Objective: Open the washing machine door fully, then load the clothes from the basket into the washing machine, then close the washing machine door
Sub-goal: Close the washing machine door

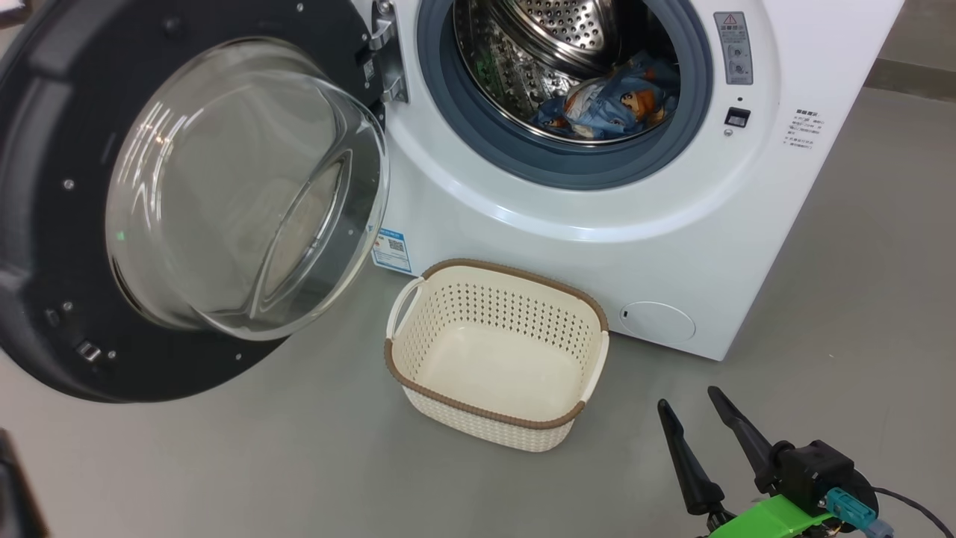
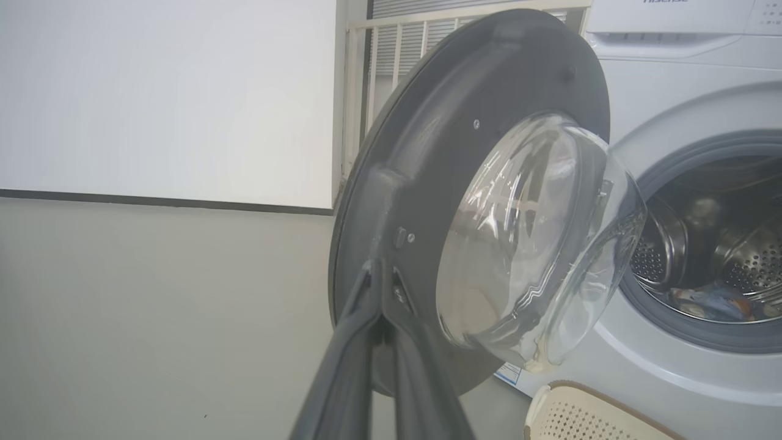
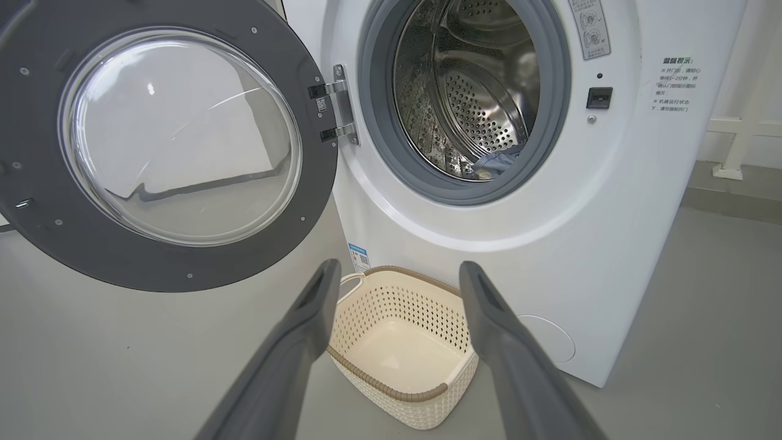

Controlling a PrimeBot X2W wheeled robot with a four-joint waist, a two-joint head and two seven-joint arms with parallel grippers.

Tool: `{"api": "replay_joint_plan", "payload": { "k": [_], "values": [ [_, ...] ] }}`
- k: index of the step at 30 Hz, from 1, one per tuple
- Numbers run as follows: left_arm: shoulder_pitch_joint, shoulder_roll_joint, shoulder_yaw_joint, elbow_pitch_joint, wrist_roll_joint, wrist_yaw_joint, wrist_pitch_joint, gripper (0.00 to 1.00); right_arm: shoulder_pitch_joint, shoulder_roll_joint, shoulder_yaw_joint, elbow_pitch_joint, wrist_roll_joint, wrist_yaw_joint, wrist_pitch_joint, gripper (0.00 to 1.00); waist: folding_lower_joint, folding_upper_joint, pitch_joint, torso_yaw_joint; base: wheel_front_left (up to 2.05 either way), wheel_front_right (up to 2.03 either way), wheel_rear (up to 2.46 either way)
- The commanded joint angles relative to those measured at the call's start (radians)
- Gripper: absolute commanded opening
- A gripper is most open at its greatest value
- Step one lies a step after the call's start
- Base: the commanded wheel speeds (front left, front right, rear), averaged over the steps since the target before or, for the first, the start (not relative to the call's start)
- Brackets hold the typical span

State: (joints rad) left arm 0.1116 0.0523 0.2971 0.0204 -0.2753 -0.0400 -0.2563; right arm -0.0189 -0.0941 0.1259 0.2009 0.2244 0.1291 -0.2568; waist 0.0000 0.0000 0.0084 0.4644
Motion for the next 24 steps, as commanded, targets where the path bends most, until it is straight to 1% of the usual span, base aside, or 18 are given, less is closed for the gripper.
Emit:
{"api": "replay_joint_plan", "payload": {
  "k": [1,3,7,8,10,12,14,17,20,24],
  "values": [
    [-0.072,0.039,0.057,-0.034,-0.02,-0.012,-0.006,0.0,-0.009,-0.001,0.02,-0.029,0.002,0.002,-0.005,1.0,0.0,0.0,0.002,0.0,0.0,0.0,0.0],
    [-0.112,0.066,0.087,-0.031,-0.043,-0.027,-0.006,0.0,-0.009,-0.001,0.018,-0.031,0.002,0.002,-0.005,1.0,0.0,0.0,0.005,0.0,0.0,0.0,0.0],
    [-0.202,0.123,0.142,0.003,-0.124,-0.048,-0.004,0.0,-0.013,-0.001,0.018,-0.034,0.002,0.002,-0.005,1.0,0.0,0.0,0.014,-0.002,0.0,0.0,0.0],
    [-0.254,0.139,0.174,0.023,-0.189,-0.054,0.007,0.0,-0.016,-0.001,0.018,-0.034,0.002,0.002,-0.005,1.0,0.0,0.0,0.018,-0.003,0.0,0.0,0.0],
    [-0.303,0.162,0.204,0.062,-0.252,-0.061,0.016,0.0,-0.019,0.0,0.017,-0.033,0.003,0.002,-0.005,1.0,0.0,0.0,0.023,-0.005,0.0,0.0,0.0],
    [-0.361,0.182,0.238,0.112,-0.342,-0.068,0.046,0.0,-0.02,-0.001,0.015,-0.029,0.005,0.002,-0.005,1.0,0.0,0.0,0.027,-0.007,0.0,0.0,0.0],
    [-0.411,0.223,0.262,0.168,-0.408,-0.074,0.081,0.0,-0.02,-0.002,0.014,-0.027,0.006,0.002,-0.005,1.0,0.0,0.0,0.032,-0.009,0.0,0.0,0.0],
    [-0.473,0.29,0.284,0.265,-0.481,-0.081,0.132,0.0,-0.025,-0.007,0.013,-0.027,0.007,0.002,-0.005,1.0,0.0,0.0,0.045,-0.015,0.0,0.0,0.0],
    [-0.534,0.342,0.299,0.364,-0.552,-0.085,0.177,0.0,-0.031,-0.014,0.013,-0.03,0.006,0.002,-0.005,1.0,0.0,0.0,0.06,-0.02,0.0,0.0,0.0],
    [-0.61,0.384,0.309,0.472,-0.66,-0.089,0.244,0.0,-0.039,-0.025,0.011,-0.033,0.004,0.002,-0.005,1.0,0.0,0.0,0.078,-0.026,0.0,0.0,0.0]
  ]
}}
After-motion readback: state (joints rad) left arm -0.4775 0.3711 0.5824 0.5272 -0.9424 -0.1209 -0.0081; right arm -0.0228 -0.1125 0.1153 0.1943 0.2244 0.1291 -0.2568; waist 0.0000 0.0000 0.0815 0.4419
